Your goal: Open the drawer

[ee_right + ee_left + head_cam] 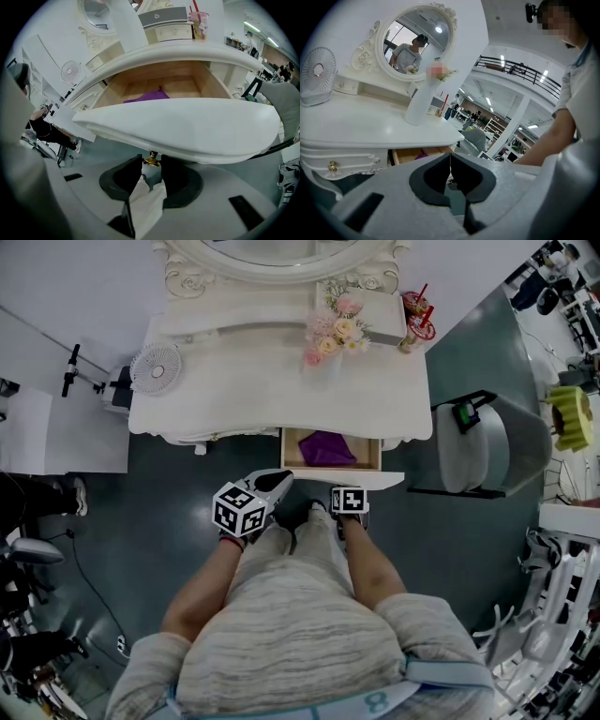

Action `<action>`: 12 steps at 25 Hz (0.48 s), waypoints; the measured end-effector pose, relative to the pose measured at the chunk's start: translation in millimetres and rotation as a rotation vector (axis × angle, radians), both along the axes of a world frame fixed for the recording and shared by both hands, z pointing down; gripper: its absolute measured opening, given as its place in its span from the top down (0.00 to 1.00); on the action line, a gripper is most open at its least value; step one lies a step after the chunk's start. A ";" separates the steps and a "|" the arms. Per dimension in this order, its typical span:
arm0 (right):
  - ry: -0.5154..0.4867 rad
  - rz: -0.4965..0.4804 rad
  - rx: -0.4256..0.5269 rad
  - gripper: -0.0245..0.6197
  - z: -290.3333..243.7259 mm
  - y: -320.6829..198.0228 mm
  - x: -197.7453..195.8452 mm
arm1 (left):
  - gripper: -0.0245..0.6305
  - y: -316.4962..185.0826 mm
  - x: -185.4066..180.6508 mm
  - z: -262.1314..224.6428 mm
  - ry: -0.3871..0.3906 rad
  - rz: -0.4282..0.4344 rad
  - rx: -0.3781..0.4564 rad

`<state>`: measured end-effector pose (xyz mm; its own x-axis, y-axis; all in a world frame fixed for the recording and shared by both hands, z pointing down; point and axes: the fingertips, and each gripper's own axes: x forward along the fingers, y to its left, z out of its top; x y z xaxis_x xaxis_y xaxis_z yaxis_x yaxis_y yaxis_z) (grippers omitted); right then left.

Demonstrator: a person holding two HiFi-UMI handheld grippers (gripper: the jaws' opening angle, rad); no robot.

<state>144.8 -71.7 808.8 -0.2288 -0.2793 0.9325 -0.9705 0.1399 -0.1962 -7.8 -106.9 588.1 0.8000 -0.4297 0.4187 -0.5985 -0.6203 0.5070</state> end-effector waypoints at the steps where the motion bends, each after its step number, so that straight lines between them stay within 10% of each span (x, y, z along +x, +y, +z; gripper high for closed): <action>1: 0.002 0.001 -0.001 0.77 0.0 1.1 -0.1 | 0.94 -0.1 -0.1 0.0 0.000 0.002 0.001; 12: 0.002 0.000 -0.011 0.77 1.0 16.9 0.0 | 0.94 1.8 0.1 -0.3 0.002 0.025 0.004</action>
